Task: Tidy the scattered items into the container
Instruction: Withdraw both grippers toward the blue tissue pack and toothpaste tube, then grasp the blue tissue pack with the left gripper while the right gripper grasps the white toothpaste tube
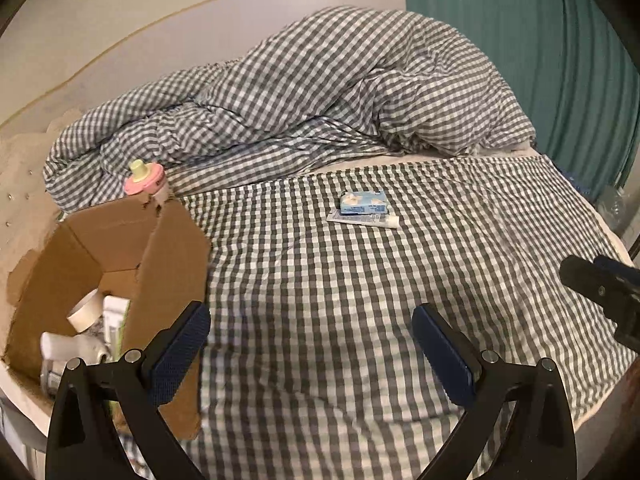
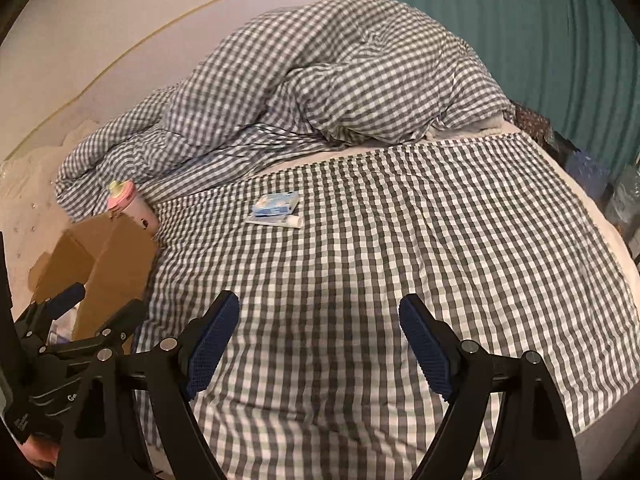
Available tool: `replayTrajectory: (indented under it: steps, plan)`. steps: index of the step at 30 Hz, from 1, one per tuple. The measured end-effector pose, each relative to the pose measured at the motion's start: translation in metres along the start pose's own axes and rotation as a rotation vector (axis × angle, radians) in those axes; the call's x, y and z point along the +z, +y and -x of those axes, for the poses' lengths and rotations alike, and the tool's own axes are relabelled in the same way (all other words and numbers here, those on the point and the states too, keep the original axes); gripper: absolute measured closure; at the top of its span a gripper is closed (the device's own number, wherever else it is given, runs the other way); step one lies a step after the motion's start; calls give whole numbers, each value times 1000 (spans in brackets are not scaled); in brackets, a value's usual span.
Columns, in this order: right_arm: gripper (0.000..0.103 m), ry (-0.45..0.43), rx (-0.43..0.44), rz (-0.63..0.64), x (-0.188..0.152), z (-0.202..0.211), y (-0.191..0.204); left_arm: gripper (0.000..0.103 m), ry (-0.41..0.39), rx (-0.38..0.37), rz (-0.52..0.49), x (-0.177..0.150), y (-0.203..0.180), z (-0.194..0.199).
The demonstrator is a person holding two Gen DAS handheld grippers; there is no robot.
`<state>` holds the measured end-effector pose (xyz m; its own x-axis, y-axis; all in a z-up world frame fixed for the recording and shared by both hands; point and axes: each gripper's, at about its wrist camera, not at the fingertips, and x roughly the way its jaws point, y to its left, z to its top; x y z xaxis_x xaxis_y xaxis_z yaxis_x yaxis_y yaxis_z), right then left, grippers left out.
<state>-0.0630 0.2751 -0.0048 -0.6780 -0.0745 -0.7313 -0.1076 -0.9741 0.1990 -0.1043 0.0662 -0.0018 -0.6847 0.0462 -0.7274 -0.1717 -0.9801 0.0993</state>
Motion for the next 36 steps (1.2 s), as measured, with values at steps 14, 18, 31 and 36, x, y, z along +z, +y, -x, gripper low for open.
replayTrajectory:
  steps: [14,18,31,36]
  plan:
    - [21,101,-6,-4,29,-112,-29,0,83,-26,32,50,-18,-139]
    - [21,118,7,-21,36,-138,-34,0,105,-53,38,63,-26,-176]
    - [21,159,41,-44,45,-188,-60,0,141,-94,66,96,-61,-277]
    - [21,169,38,-46,46,-197,-61,0,154,-85,69,94,-59,-301]
